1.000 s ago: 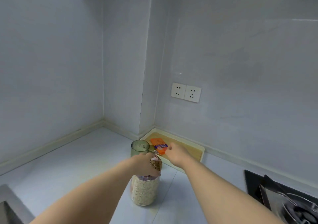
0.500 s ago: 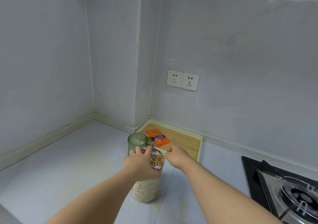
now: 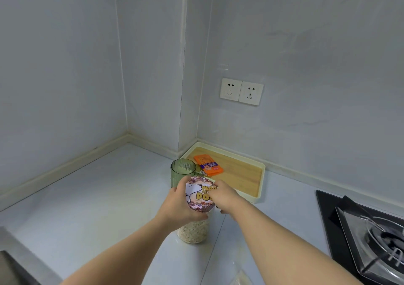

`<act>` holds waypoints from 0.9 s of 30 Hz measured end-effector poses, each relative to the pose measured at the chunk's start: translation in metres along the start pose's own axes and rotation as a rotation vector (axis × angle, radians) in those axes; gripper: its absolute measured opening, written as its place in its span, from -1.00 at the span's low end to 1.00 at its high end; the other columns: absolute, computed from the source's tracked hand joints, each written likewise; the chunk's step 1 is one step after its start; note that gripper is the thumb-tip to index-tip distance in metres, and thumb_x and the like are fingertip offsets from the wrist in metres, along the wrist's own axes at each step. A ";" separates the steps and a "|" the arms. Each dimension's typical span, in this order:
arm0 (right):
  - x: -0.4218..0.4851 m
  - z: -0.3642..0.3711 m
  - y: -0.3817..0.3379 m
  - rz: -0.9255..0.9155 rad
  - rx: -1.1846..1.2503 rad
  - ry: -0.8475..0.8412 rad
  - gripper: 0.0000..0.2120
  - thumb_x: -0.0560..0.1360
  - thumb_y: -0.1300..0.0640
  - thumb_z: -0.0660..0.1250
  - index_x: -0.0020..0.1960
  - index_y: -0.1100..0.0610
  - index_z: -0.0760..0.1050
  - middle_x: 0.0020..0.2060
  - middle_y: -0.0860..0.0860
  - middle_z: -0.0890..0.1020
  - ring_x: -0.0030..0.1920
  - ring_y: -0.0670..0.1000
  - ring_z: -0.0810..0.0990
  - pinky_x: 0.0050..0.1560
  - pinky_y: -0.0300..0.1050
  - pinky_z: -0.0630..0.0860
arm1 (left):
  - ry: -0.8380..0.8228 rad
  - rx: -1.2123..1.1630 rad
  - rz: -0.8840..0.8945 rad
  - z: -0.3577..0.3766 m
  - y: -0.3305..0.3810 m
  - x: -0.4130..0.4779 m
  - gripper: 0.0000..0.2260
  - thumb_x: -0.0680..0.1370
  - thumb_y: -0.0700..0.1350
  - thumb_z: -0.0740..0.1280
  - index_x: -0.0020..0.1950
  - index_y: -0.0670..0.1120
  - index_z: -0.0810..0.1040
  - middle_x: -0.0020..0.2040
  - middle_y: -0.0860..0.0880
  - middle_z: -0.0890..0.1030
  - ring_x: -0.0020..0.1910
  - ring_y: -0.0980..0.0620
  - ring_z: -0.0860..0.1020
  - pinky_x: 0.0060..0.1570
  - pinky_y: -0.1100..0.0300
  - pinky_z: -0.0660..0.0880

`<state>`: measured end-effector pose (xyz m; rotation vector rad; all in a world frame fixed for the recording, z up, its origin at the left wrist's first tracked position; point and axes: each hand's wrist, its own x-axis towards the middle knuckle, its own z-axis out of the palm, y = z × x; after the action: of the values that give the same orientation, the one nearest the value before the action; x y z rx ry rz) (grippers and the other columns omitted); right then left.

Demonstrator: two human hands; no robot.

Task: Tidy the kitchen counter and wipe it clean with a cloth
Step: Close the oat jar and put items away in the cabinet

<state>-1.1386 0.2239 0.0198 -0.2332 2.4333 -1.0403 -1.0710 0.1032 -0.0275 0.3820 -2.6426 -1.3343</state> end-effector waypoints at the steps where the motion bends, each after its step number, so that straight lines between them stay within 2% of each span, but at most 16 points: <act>1: -0.001 0.003 0.000 0.045 0.064 -0.020 -0.61 0.56 0.16 0.09 0.38 0.14 0.26 0.15 0.12 0.45 0.07 0.12 0.45 -0.10 -0.11 0.46 | -0.005 -0.017 0.010 -0.001 -0.001 0.000 -0.01 0.12 0.01 0.60 0.45 0.10 0.16 0.15 0.08 0.43 0.14 0.05 0.47 0.10 0.24 0.49; 3: -0.003 0.007 -0.001 0.142 0.208 -0.077 -0.57 0.55 0.16 0.12 0.41 0.14 0.22 0.28 0.13 0.40 0.21 0.19 0.46 0.00 0.03 0.49 | -0.012 -0.080 -0.001 -0.003 -0.002 -0.001 -0.02 0.16 -0.09 0.61 0.44 0.09 0.12 0.09 0.14 0.49 0.08 0.07 0.53 0.00 0.32 0.50; 4: -0.004 0.007 -0.001 0.170 0.261 -0.107 -0.55 0.54 0.17 0.13 0.42 0.15 0.20 0.28 0.12 0.38 0.21 0.20 0.45 0.02 0.06 0.48 | -0.023 -0.139 -0.042 -0.002 -0.003 -0.002 0.01 0.20 -0.17 0.61 0.46 0.10 0.06 0.09 0.14 0.50 0.06 0.07 0.53 -0.02 0.33 0.48; 6: -0.006 0.006 -0.001 0.184 0.292 -0.133 -0.56 0.52 0.19 0.16 0.39 0.17 0.22 0.19 0.11 0.36 0.13 0.16 0.43 0.05 0.08 0.47 | -0.039 -0.244 -0.144 0.003 -0.009 -0.004 0.03 0.23 -0.26 0.59 0.50 0.03 0.01 0.18 0.06 0.53 0.13 0.01 0.52 0.13 0.19 0.48; 8: -0.007 0.004 0.001 0.188 0.301 -0.136 -0.58 0.50 0.21 0.17 0.36 0.18 0.27 0.13 0.10 0.35 0.10 0.12 0.39 0.11 0.11 0.45 | -0.038 -0.264 -0.214 0.008 -0.016 -0.004 -0.08 0.19 -0.25 0.60 0.42 -0.02 0.18 0.22 0.01 0.53 0.17 -0.01 0.50 0.21 0.08 0.46; 10: -0.008 0.003 0.004 0.195 0.317 -0.145 -0.61 0.49 0.23 0.16 0.32 0.18 0.30 0.13 0.10 0.35 0.13 0.11 0.38 0.16 0.14 0.42 | -0.035 -0.247 -0.249 0.010 -0.015 -0.004 -0.19 0.17 -0.22 0.62 0.32 -0.03 0.30 0.16 0.04 0.54 0.14 0.01 0.49 0.12 0.15 0.46; 14: -0.014 -0.002 0.000 0.162 0.258 -0.135 -0.58 0.45 0.24 0.20 0.30 0.17 0.33 0.13 0.08 0.41 0.06 0.07 0.40 0.27 0.12 0.34 | 0.044 -0.266 -0.223 0.008 -0.008 -0.010 -0.27 0.16 -0.21 0.63 0.24 -0.02 0.37 0.05 0.08 0.52 0.07 0.04 0.47 0.02 0.22 0.41; 16: -0.019 -0.008 -0.008 0.117 0.218 -0.123 -0.59 0.43 0.24 0.22 0.27 0.18 0.35 0.18 0.09 0.46 -0.01 0.05 0.39 0.10 -0.04 0.41 | 0.081 -0.293 -0.205 0.006 -0.002 -0.013 -0.32 0.17 -0.20 0.63 0.16 0.02 0.37 0.00 0.11 0.52 0.04 0.05 0.47 -0.02 0.23 0.39; 18: -0.027 -0.019 -0.018 0.070 0.207 -0.104 -0.70 0.43 0.23 0.24 0.16 0.16 0.38 0.14 0.08 0.46 -0.02 0.04 0.38 -0.22 -0.20 0.33 | 0.105 -0.317 -0.192 0.001 0.009 -0.013 -0.36 0.17 -0.18 0.63 0.11 0.03 0.37 -0.03 0.12 0.52 0.02 0.06 0.49 -0.05 0.23 0.40; 21: -0.038 -0.041 -0.032 0.014 0.250 -0.038 -0.84 0.44 0.17 0.27 0.02 0.10 0.42 0.07 0.03 0.47 0.00 0.02 0.41 -0.31 -0.20 0.20 | 0.131 -0.349 -0.161 -0.015 0.031 -0.008 -0.30 0.13 -0.14 0.65 0.20 -0.05 0.43 0.07 0.07 0.58 0.07 0.03 0.53 0.00 0.17 0.47; 23: -0.048 -0.056 -0.045 -0.030 0.308 -0.015 -0.96 0.47 0.15 0.27 -0.08 0.08 0.45 0.04 0.02 0.49 -0.05 -0.02 0.43 -0.25 -0.22 0.23 | 0.164 -0.367 -0.123 -0.028 0.050 -0.007 -0.27 0.13 -0.12 0.65 0.23 -0.04 0.44 0.11 0.05 0.59 0.09 0.02 0.54 0.02 0.15 0.49; 24: -0.056 -0.064 -0.054 -0.057 0.333 -0.009 -0.94 0.48 0.13 0.28 -0.05 0.07 0.47 0.07 0.01 0.49 -0.03 -0.02 0.44 -0.15 -0.19 0.27 | 0.191 -0.374 -0.098 -0.037 0.063 -0.007 -0.30 0.14 -0.12 0.64 0.22 -0.03 0.44 0.10 0.05 0.59 0.10 0.01 0.54 0.01 0.15 0.48; 25: -0.061 -0.071 -0.062 -0.083 0.358 -0.003 -0.85 0.49 0.08 0.29 0.05 0.05 0.47 0.14 -0.01 0.49 0.05 0.01 0.44 -0.03 -0.12 0.28 | 0.215 -0.383 -0.079 -0.045 0.075 -0.008 -0.31 0.16 -0.11 0.64 0.21 -0.03 0.45 0.10 0.05 0.59 0.10 0.00 0.54 0.01 0.15 0.48; 27: -0.076 -0.085 -0.080 -0.142 0.383 0.025 -0.64 0.49 -0.03 0.30 0.28 -0.05 0.39 0.34 -0.04 0.39 0.27 0.09 0.36 0.14 0.16 0.27 | 0.265 -0.412 -0.028 -0.063 0.103 -0.008 -0.30 0.16 -0.08 0.64 0.24 -0.05 0.45 0.11 0.03 0.59 0.10 -0.01 0.55 0.05 0.11 0.50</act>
<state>-1.1170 0.2476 0.1553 -0.2655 2.2068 -1.5521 -1.0632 0.1158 0.0929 0.4965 -2.0925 -1.6576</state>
